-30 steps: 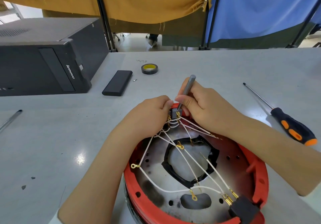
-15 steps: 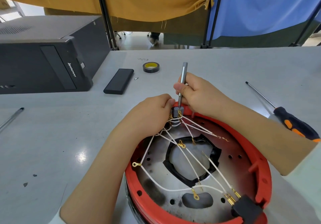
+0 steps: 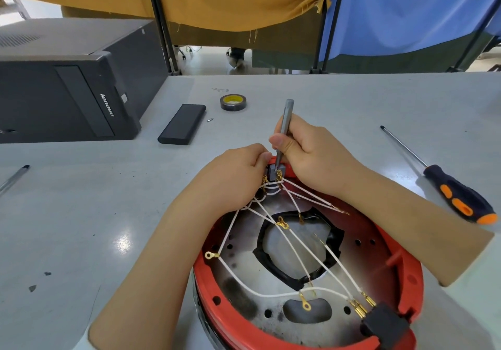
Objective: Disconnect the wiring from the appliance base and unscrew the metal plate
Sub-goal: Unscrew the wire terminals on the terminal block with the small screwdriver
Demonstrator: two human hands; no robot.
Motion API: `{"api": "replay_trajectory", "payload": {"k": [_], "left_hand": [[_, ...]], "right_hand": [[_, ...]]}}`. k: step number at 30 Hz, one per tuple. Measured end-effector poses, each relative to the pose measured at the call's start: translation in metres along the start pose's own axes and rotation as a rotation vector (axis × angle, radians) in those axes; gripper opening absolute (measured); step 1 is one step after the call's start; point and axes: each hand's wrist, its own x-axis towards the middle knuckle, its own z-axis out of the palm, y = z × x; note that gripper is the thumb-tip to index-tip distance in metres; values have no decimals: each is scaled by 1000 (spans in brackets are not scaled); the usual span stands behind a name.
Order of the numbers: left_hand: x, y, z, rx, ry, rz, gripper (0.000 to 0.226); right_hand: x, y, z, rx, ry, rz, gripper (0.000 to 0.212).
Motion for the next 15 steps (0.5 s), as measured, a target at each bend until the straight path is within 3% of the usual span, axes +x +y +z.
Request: {"api": "replay_trajectory", "payload": {"k": [5,8,12,15], "left_hand": [[0,1,-1,8,-8,-5,32],[0,1,0,9,-2,0,32],[1,0,0,11,-7,-4,30],[0,-1,0,-2,-9,0,28]], "right_hand": [[11,-1,1,46,-45,138,21],[12,-1,2,-65,-64,131,24],[3,5,-2,277,-1,117,20],[1,6,-2,196,7,40,20]]}}
